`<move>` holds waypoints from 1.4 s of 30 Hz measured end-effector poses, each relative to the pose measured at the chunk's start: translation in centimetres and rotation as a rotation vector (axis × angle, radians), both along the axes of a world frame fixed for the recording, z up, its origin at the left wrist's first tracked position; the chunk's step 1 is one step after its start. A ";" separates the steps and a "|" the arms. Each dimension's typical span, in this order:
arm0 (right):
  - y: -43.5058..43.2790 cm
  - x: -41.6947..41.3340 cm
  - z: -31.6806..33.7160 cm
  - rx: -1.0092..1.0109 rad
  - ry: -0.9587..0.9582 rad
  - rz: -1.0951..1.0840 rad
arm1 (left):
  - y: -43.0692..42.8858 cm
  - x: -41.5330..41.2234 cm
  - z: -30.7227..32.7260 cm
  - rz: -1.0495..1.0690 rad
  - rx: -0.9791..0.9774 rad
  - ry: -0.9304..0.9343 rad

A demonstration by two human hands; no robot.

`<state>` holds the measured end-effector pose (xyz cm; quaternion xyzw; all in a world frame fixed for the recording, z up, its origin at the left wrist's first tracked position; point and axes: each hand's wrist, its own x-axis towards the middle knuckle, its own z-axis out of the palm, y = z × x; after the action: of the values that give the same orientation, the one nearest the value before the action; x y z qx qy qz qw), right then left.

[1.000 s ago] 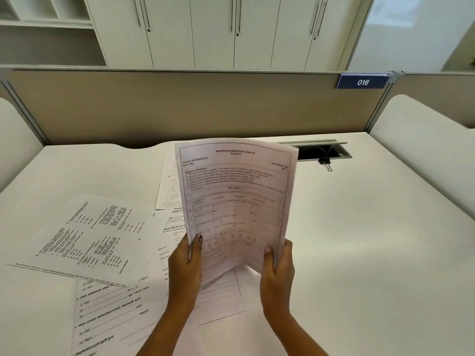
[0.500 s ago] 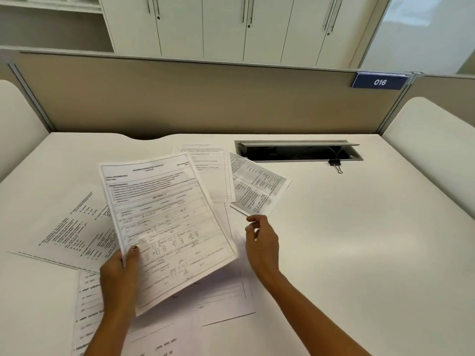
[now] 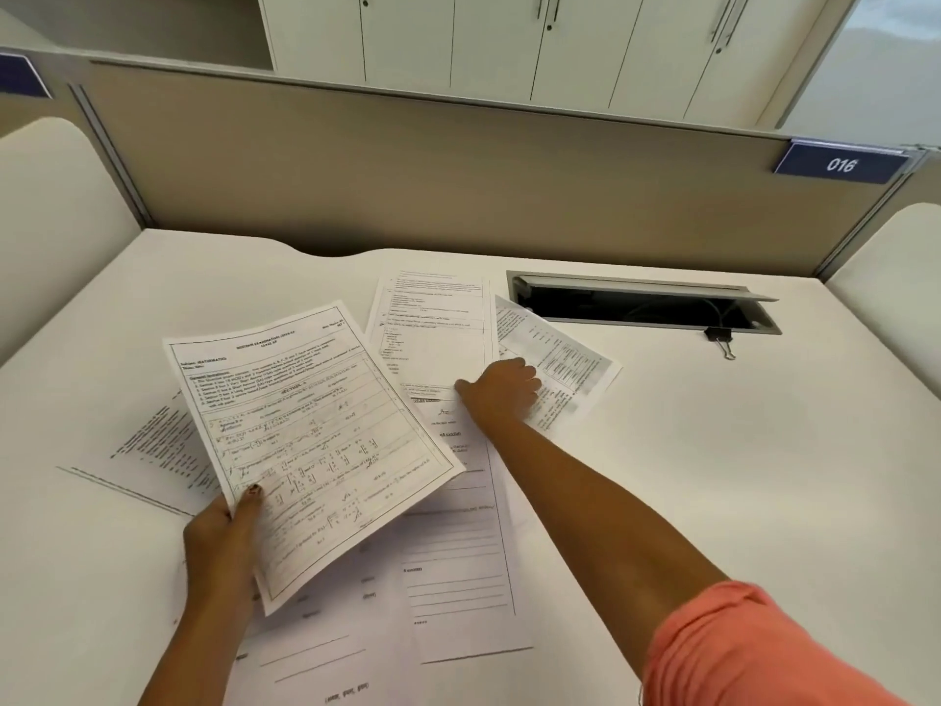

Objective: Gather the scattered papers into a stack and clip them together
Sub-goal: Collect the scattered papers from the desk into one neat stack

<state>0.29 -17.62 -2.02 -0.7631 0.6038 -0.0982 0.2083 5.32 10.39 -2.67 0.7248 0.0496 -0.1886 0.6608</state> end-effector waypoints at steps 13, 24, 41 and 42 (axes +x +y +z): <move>-1.8 2.7 1.8 0.155 0.136 -0.097 | 0.1 0.7 0.2 0.014 -0.004 0.052; -3.1 2.0 2.6 0.251 -0.043 -0.008 | -1.1 0.1 -0.6 -0.003 0.010 0.065; -4.8 1.0 1.5 0.272 -0.329 -0.051 | -1.0 0.1 -1.1 -0.012 0.007 0.065; -5.6 0.3 1.7 0.223 -0.325 -0.054 | -0.9 0.2 -1.1 -0.013 0.010 0.066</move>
<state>0.57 -23.20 -0.35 -0.6931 0.5896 -0.1581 0.3834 5.50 9.46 -3.81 0.7218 0.0676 -0.2165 0.6539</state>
